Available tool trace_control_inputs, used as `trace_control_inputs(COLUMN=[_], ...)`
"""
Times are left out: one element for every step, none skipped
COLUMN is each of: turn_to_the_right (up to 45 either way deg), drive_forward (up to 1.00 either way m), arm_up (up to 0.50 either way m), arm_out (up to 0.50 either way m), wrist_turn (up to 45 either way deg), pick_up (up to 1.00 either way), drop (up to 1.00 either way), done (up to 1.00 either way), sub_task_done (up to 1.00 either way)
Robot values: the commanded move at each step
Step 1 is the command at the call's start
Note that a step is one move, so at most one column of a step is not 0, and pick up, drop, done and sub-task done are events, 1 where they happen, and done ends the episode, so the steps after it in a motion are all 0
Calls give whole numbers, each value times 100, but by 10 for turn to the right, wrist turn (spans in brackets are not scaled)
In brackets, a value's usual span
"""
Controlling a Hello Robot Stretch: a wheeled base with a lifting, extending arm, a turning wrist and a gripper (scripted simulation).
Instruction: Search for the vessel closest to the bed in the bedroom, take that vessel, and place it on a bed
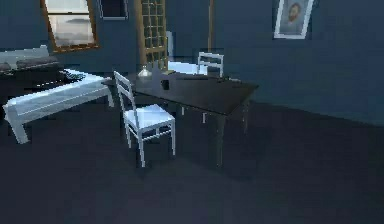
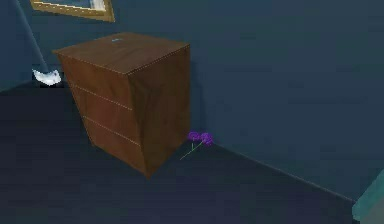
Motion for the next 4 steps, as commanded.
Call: trace_control_inputs(turn_to_the_right=[0,0,-450,-330], drive_forward=[100,20,0,0], arm_up=[0,0,0,0], arm_out=[0,0,0,0], wrist_turn=[0,0,0,0], pick_up=[0,0,0,0], drop=[0,0,0,0], done=[0,0,0,0], sub_task_done=[0,0,0,0])
